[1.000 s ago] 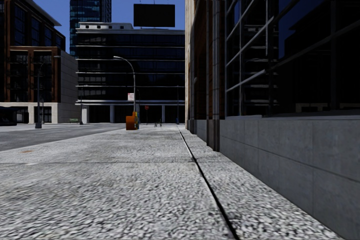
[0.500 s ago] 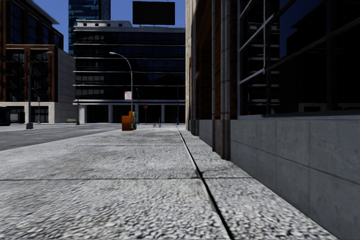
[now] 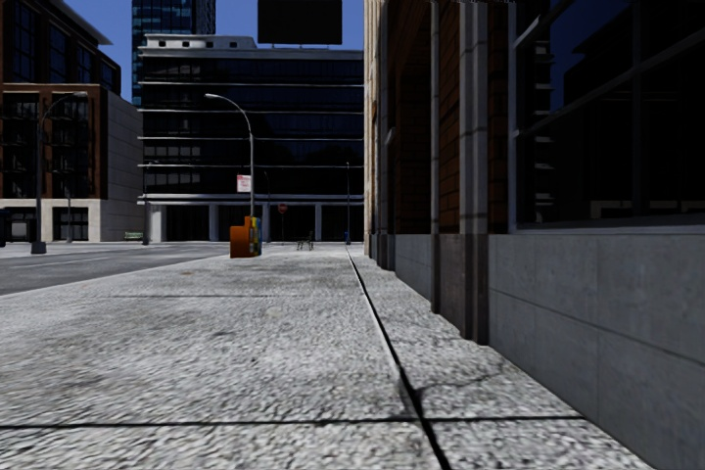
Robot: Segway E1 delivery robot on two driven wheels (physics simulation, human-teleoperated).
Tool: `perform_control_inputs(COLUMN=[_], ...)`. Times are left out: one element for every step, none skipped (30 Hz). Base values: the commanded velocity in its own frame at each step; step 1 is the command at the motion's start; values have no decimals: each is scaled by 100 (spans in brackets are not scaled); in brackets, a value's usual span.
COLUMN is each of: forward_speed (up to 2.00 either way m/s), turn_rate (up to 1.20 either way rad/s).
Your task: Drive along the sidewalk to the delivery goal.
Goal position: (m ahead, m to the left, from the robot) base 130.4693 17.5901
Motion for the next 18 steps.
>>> perform_control_inputs(forward_speed=[200,200,200,200,200,200,200,200,200,200,200,200,200,200,200,200,200,200], turn_rate=[0,0,0,0,0,0,0,0,0,2,7,7,12,16,21,24,25,25])
